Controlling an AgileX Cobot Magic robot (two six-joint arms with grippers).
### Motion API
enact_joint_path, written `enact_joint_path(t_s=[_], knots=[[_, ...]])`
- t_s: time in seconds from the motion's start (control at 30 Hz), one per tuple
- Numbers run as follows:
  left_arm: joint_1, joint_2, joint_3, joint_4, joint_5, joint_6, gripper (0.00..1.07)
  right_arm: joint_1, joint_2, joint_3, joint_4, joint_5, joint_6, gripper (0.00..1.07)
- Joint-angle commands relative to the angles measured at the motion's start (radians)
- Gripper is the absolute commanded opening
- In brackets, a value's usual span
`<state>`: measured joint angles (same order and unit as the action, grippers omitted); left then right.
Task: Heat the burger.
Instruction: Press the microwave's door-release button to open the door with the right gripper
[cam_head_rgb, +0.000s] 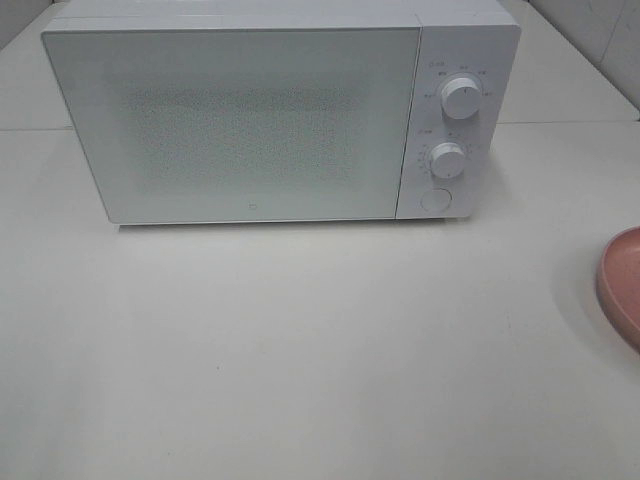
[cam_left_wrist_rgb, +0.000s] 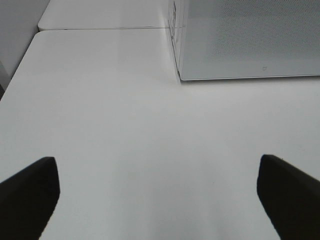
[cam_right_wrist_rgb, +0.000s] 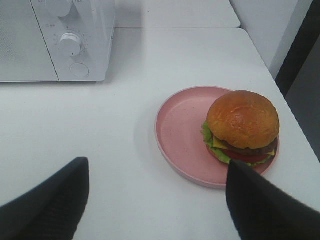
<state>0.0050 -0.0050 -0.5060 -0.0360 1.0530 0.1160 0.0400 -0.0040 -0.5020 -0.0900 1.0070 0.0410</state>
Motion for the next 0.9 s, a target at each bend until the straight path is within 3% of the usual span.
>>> enact_joint_path(t_s=[0.03,0.9], knots=[[0.002,-0.019,0.001,-0.002,-0.007,-0.005,1.03,-0.003,-0.030,0.003,-0.002,-0.009,-0.002,0.72],[0.002,-0.019,0.001,-0.002,-0.007,-0.005,1.03,-0.003,-0.030,0.003,-0.002,-0.009,-0.002,0.72]])
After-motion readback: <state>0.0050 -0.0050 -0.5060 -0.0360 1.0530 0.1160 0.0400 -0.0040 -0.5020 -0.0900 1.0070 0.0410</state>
